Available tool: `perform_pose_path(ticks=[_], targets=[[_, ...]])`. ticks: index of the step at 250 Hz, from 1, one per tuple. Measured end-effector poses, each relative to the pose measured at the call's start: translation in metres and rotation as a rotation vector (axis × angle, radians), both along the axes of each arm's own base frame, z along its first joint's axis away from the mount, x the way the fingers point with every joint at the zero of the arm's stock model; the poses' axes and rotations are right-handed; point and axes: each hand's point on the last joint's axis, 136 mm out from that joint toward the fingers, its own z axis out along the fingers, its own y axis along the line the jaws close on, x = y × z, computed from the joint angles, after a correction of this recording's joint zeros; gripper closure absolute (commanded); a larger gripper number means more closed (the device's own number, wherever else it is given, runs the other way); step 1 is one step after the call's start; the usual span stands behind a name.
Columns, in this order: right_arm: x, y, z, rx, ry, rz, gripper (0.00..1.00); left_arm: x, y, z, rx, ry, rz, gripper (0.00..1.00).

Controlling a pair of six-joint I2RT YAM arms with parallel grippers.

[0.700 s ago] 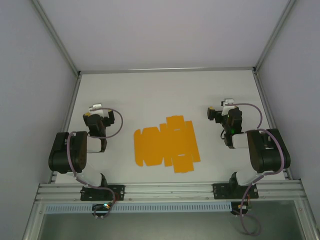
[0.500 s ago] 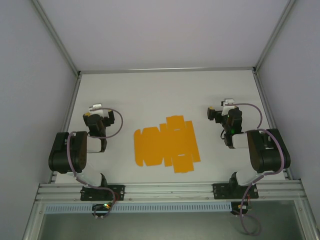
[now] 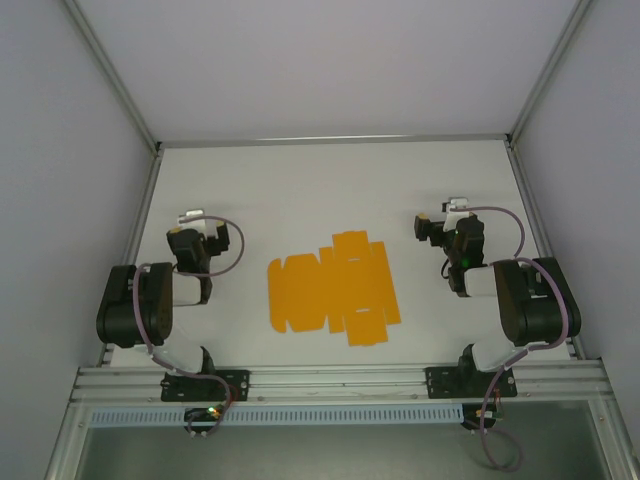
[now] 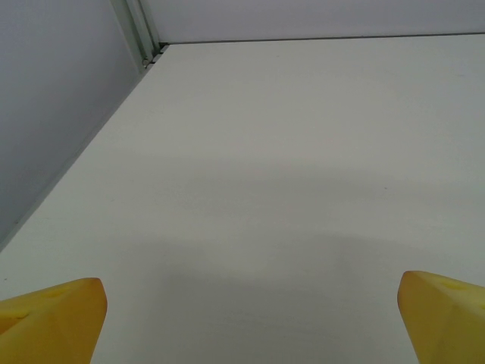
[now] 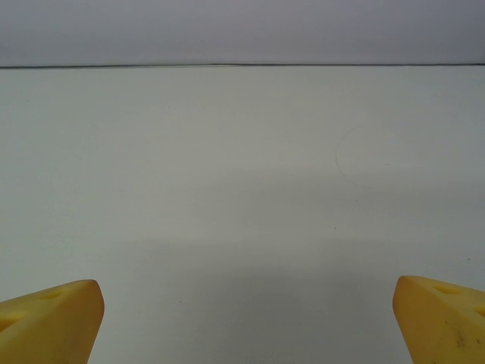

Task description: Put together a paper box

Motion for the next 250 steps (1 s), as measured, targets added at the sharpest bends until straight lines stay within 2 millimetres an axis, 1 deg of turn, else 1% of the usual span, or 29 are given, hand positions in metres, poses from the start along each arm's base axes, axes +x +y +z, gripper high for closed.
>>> perform_pose_path(ticks=[67, 82, 92, 107, 117, 131, 140, 153, 157, 165, 173, 178, 180, 186, 189, 196, 207, 225, 240, 250], targets=[[-0.001, 0.001, -0.001, 0.001, 0.009, 0.003, 0.00, -0.002, 0.000, -0.001, -0.002, 0.021, -0.005, 0.00], [-0.004, 0.001, 0.003, 0.001, 0.013, 0.004, 0.00, -0.005, -0.002, 0.006, -0.001, 0.035, -0.007, 0.00], [-0.007, 0.002, 0.010, 0.002, 0.015, 0.007, 0.00, -0.006, -0.003, 0.020, 0.002, 0.028, -0.004, 0.00], [-0.012, 0.004, 0.027, 0.006, 0.015, 0.012, 0.00, -0.007, -0.007, 0.051, -0.011, -0.008, -0.009, 0.00], [-0.013, 0.007, 0.044, 0.017, 0.008, 0.016, 0.03, -0.007, -0.012, 0.073, -0.031, -0.030, -0.016, 0.00], [-0.011, 0.013, 0.076, 0.047, -0.002, 0.023, 0.06, -0.007, -0.019, 0.107, -0.080, -0.061, -0.022, 0.00], [-0.009, 0.018, 0.096, 0.077, -0.003, 0.026, 0.10, -0.008, -0.024, 0.124, -0.119, -0.071, -0.028, 0.00], [-0.008, 0.028, 0.121, 0.131, 0.010, 0.037, 0.14, -0.011, -0.035, 0.141, -0.184, -0.063, -0.048, 0.00], [-0.008, 0.032, 0.126, 0.146, 0.017, 0.042, 0.16, -0.012, -0.039, 0.143, -0.202, -0.055, -0.058, 0.00], [-0.008, 0.041, 0.134, 0.181, 0.043, 0.052, 0.20, -0.015, -0.050, 0.145, -0.240, -0.029, -0.081, 0.00], [-0.010, 0.053, 0.136, 0.213, 0.080, 0.070, 0.26, -0.019, -0.060, 0.142, -0.273, 0.008, -0.104, 0.00], [-0.012, 0.059, 0.135, 0.236, 0.105, 0.077, 0.29, -0.022, -0.068, 0.137, -0.291, 0.040, -0.119, 0.00], [-0.013, 0.065, 0.133, 0.241, 0.124, 0.092, 0.30, -0.023, -0.071, 0.135, -0.298, 0.052, -0.125, 0.00], [-0.016, 0.073, 0.128, 0.267, 0.163, 0.100, 0.33, -0.028, -0.080, 0.126, -0.315, 0.099, -0.141, 0.00], [-0.018, 0.081, 0.123, 0.274, 0.192, 0.118, 0.35, -0.030, -0.085, 0.122, -0.323, 0.120, -0.149, 0.00], [-0.023, 0.091, 0.114, 0.296, 0.243, 0.136, 0.39, -0.037, -0.094, 0.110, -0.338, 0.181, -0.164, 0.00], [-0.032, 0.111, 0.090, 0.331, 0.350, 0.169, 0.44, -0.049, -0.109, 0.090, -0.358, 0.276, -0.188, 0.00], [-0.049, 0.138, 0.049, 0.372, 0.521, 0.210, 0.45, -0.069, -0.127, 0.059, -0.384, 0.426, -0.211, 0.00], [-0.061, 0.155, 0.019, 0.389, 0.639, 0.231, 0.47, -0.083, -0.138, 0.039, -0.405, 0.519, -0.230, 0.00], [-0.067, 0.162, 0.003, 0.400, 0.699, 0.232, 0.50, -0.092, -0.147, 0.028, -0.420, 0.576, -0.247, 0.00]])
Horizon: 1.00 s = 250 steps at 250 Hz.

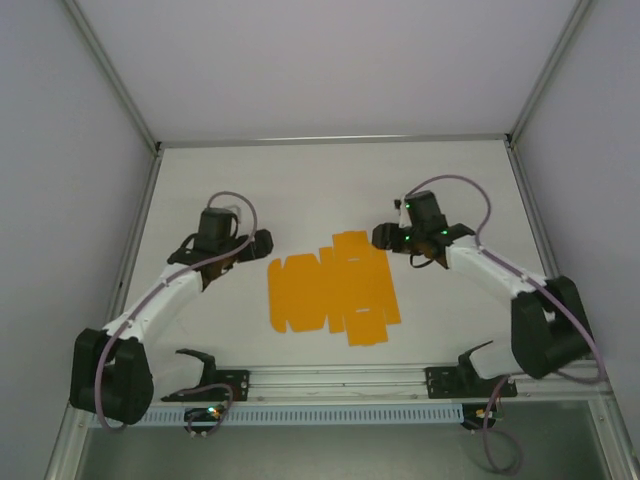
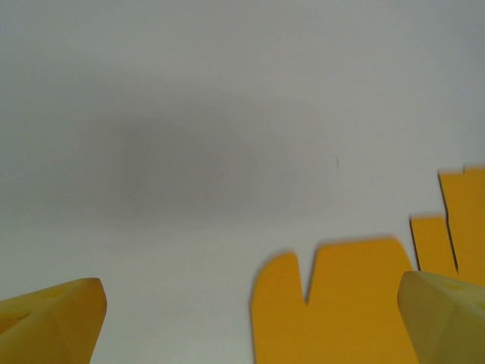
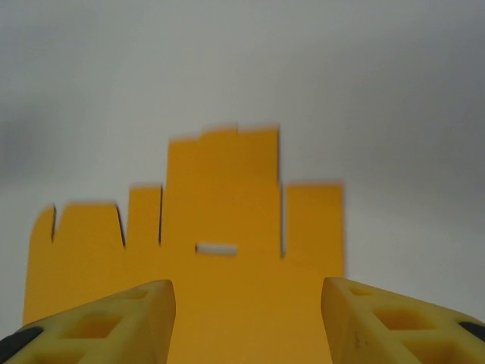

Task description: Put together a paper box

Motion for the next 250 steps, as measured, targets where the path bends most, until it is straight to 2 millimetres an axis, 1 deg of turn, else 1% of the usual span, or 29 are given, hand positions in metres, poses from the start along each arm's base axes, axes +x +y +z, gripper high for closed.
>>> perform_pose_path(ticks=[16, 46, 58, 65, 84, 94, 106, 133, 184, 207, 227, 250], targets=[[-0.005, 0.005, -0.023, 0.002, 0.081, -0.001, 0.53, -0.013, -0.012, -0.016, -0.021, 0.074, -0.035, 0.00], [-0.012, 0.005, -0.065, -0.007, 0.220, -0.030, 0.59, -0.033, -0.029, -0.043, -0.071, 0.189, -0.089, 0.00], [-0.016, 0.005, -0.079, -0.011, 0.262, -0.040, 0.59, -0.039, -0.032, -0.053, -0.085, 0.231, -0.098, 0.00], [-0.016, 0.005, -0.082, -0.004, 0.276, -0.045, 0.60, -0.042, -0.033, -0.058, -0.093, 0.252, -0.097, 0.00], [-0.011, 0.009, -0.079, 0.027, 0.264, -0.054, 0.61, -0.048, -0.037, -0.070, -0.115, 0.301, -0.095, 0.00], [-0.011, 0.009, -0.081, 0.031, 0.269, -0.062, 0.63, -0.051, -0.038, -0.077, -0.128, 0.325, -0.095, 0.01], [-0.010, 0.009, -0.083, 0.034, 0.273, -0.069, 0.64, -0.050, -0.039, -0.080, -0.134, 0.328, -0.086, 0.02], [-0.007, 0.011, -0.086, 0.046, 0.276, -0.075, 0.68, -0.048, -0.039, -0.080, -0.163, 0.334, -0.061, 0.05], [-0.001, 0.015, -0.087, 0.085, 0.259, -0.082, 0.68, -0.046, -0.040, -0.083, -0.188, 0.326, -0.043, 0.09], [0.000, 0.016, -0.087, 0.099, 0.252, -0.081, 0.68, -0.045, -0.042, -0.081, -0.206, 0.319, -0.041, 0.10], [0.000, 0.017, -0.088, 0.107, 0.245, -0.082, 0.68, -0.044, -0.044, -0.080, -0.221, 0.315, -0.039, 0.13], [0.002, 0.015, -0.088, 0.116, 0.235, -0.089, 0.68, -0.043, -0.045, -0.077, -0.242, 0.303, -0.028, 0.13]])
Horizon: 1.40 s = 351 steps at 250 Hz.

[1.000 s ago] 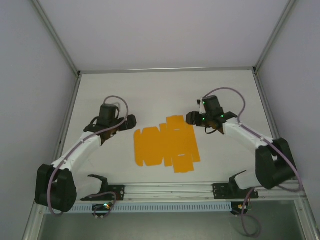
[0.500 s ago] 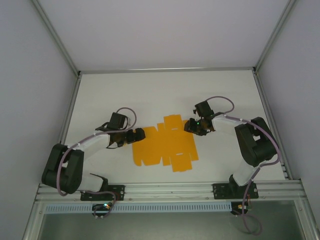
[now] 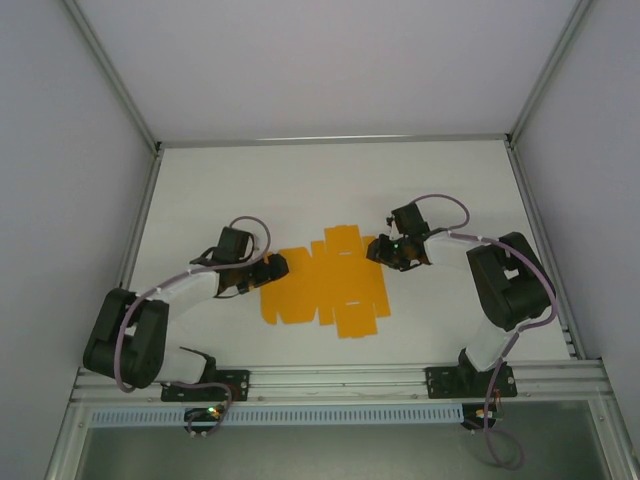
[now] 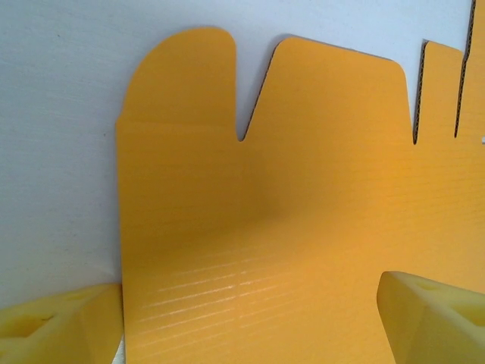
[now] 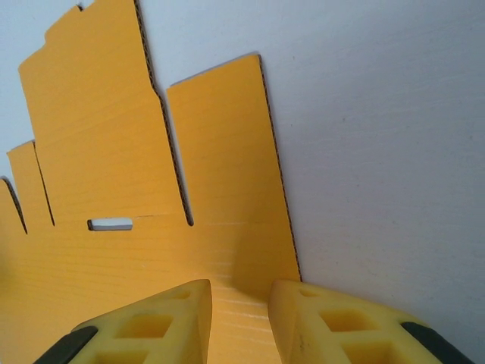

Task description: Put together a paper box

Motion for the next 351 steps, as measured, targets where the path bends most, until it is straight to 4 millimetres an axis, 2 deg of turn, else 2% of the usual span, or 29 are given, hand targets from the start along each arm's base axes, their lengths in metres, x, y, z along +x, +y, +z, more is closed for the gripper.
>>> perform_pose_path(ticks=[45, 64, 86, 115, 129, 158, 197, 220, 245, 257, 278, 297, 315, 348, 351], targets=[[0.007, -0.008, 0.000, 0.009, -0.041, -0.029, 0.68, -0.001, -0.007, 0.010, -0.074, -0.036, 0.005, 0.16], [0.012, -0.014, 0.001, 0.011, -0.062, -0.049, 0.68, -0.003, -0.013, 0.020, -0.112, -0.055, -0.010, 0.19], [0.015, -0.018, 0.002, 0.012, -0.088, -0.061, 0.68, 0.000, -0.016, 0.043, -0.153, -0.123, -0.011, 0.21], [0.015, -0.020, 0.003, 0.014, -0.107, -0.068, 0.68, 0.008, -0.022, 0.086, -0.228, -0.264, -0.018, 0.23], [0.015, -0.020, 0.003, 0.019, -0.119, -0.068, 0.68, 0.011, -0.026, 0.105, -0.266, -0.330, -0.029, 0.29], [0.014, -0.016, 0.005, 0.051, -0.140, -0.059, 0.68, 0.010, -0.039, 0.131, -0.350, -0.404, -0.079, 0.33], [0.011, -0.009, 0.007, 0.089, -0.155, -0.034, 0.68, -0.005, -0.063, 0.134, -0.414, -0.379, -0.177, 0.52], [0.010, -0.008, 0.007, 0.103, -0.160, -0.030, 0.67, -0.004, -0.066, 0.129, -0.417, -0.350, -0.183, 0.67], [0.010, -0.007, 0.008, 0.109, -0.166, -0.028, 0.65, -0.001, -0.066, 0.130, -0.401, -0.344, -0.184, 0.78], [0.009, -0.007, 0.009, 0.112, -0.169, -0.027, 0.62, 0.000, -0.066, 0.131, -0.384, -0.349, -0.184, 0.85], [0.005, -0.006, 0.013, 0.125, -0.171, -0.018, 0.50, 0.000, -0.061, 0.127, -0.343, -0.344, -0.170, 0.95], [-0.005, -0.007, 0.018, 0.134, -0.168, 0.003, 0.44, -0.003, -0.057, 0.124, -0.320, -0.334, -0.163, 1.00], [-0.015, -0.012, 0.026, 0.135, -0.170, 0.015, 0.38, -0.005, -0.056, 0.127, -0.323, -0.338, -0.172, 1.00], [-0.024, -0.034, 0.052, 0.149, -0.206, 0.009, 0.27, -0.001, -0.056, 0.153, -0.376, -0.434, -0.193, 1.00], [-0.025, -0.036, 0.056, 0.155, -0.215, 0.006, 0.23, 0.000, -0.056, 0.156, -0.382, -0.445, -0.194, 1.00]])
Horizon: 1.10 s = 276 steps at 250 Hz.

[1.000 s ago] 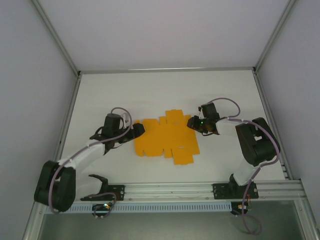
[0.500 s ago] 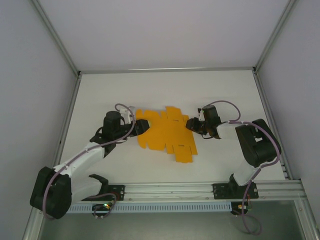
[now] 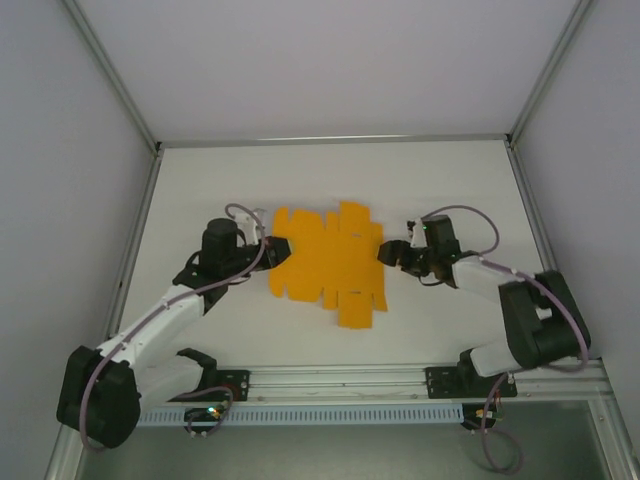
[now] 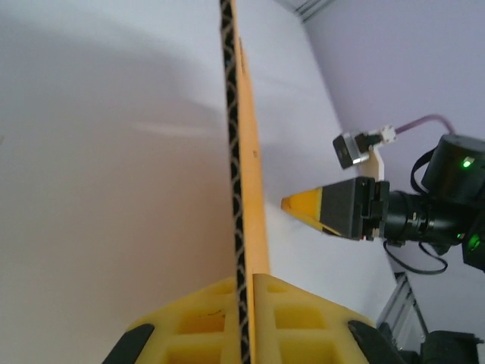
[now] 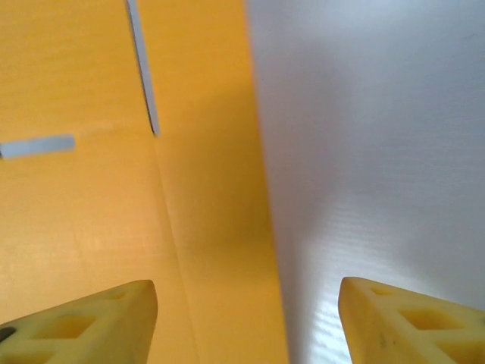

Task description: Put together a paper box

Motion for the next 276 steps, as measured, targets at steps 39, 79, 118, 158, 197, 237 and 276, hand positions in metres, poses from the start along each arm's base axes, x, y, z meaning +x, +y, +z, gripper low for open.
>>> perform_pose_path(ticks=[39, 79, 118, 158, 197, 237, 276], targets=[[0.001, -0.030, 0.077, 0.100, -0.223, -0.015, 0.11, 0.005, 0.001, 0.041, -0.106, -0.104, -0.036, 1.00], [-0.015, -0.024, 0.136, 0.192, -0.384, 0.082, 0.10, 0.000, -0.006, 0.103, -0.264, -0.214, -0.124, 1.00], [-0.020, -0.020, 0.168, 0.248, -0.459, 0.148, 0.19, -0.024, -0.008, 0.155, -0.378, -0.329, -0.223, 1.00], [-0.020, -0.011, 0.195, 0.357, -0.512, 0.230, 0.47, -0.036, -0.004, 0.172, -0.394, -0.385, -0.238, 1.00], [-0.027, -0.001, 0.210, 0.424, -0.538, 0.303, 0.64, -0.033, -0.003, 0.166, -0.374, -0.377, -0.218, 1.00], [-0.037, 0.009, 0.214, 0.401, -0.536, 0.337, 0.94, -0.024, 0.000, 0.154, -0.333, -0.353, -0.175, 1.00], [-0.035, 0.014, 0.221, 0.249, -0.518, 0.266, 0.95, -0.010, 0.005, 0.136, -0.256, -0.340, -0.096, 1.00]])
